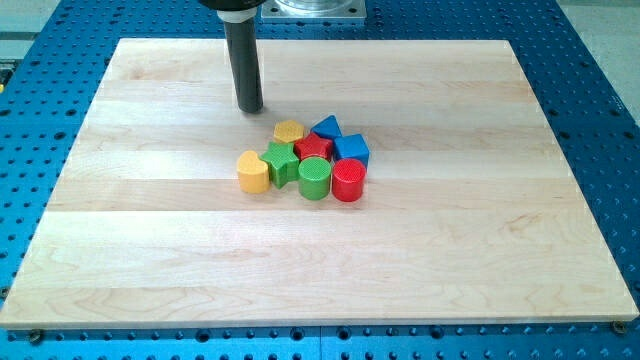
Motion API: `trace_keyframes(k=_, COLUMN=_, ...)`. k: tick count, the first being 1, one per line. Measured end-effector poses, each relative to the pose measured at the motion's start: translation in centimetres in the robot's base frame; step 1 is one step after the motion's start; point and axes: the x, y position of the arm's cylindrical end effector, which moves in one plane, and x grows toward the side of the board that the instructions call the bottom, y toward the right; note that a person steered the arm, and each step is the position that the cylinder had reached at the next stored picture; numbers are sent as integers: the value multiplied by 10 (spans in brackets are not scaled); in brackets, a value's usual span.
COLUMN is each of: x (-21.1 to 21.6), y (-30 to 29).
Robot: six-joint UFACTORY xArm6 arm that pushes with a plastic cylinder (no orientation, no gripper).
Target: Slide the cube into the triangle
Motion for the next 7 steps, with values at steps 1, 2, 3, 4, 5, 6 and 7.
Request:
trace_keyframes(k=1, x=-7, y=23)
trace_keyframes(k=2, x=15, y=79)
trace_keyframes(k=3, x=68, y=118)
trace_keyframes(k=4, x=88, y=126)
trace_keyframes(k=5, x=77, y=170)
trace_keyframes(k=6, x=60, y=220)
trace_keyframes(k=7, x=94, y=233)
